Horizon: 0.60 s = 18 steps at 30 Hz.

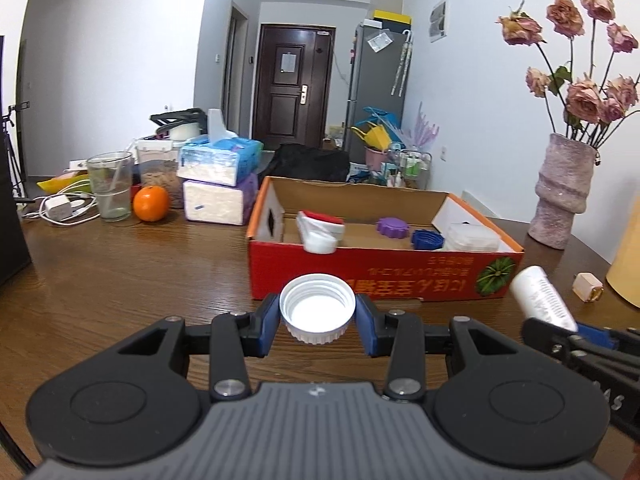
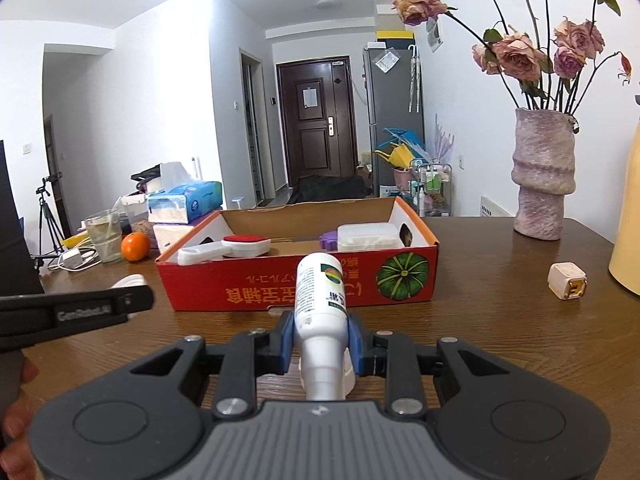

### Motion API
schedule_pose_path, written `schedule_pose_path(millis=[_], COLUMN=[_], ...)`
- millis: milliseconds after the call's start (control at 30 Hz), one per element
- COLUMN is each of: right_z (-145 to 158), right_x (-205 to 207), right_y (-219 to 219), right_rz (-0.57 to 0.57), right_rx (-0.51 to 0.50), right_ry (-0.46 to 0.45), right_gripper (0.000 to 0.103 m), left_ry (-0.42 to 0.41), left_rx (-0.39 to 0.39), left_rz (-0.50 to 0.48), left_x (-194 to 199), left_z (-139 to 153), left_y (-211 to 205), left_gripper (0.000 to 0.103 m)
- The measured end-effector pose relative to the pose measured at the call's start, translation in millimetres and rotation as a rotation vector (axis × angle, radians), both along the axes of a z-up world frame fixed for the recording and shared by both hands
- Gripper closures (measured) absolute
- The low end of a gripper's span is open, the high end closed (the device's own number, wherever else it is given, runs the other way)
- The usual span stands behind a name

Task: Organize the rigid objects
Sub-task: 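Carry the white spray bottle and white cap over the cardboard box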

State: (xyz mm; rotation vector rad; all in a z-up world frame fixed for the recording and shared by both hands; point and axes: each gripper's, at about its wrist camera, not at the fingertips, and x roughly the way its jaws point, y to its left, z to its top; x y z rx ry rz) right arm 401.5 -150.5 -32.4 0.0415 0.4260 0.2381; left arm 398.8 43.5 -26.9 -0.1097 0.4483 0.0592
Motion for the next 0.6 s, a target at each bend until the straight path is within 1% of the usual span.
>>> schedule_pose_path(millis=[333, 600], right_z=[9, 17], right_x=[11, 32], right_y=[1, 2], right_rz=[0.013, 0.017], right_rx=[0.015, 0.024], right_ry=[0.004, -0.005], right_gripper=[0.076, 0.076], left_ry=[-0.012, -0.029], left_rx=[0.006, -0.002], left_rz=[-0.032, -0.020], left_x=[14, 33], left_z=[12, 21], left_y=[-20, -25], left_gripper=[0.062, 0.062])
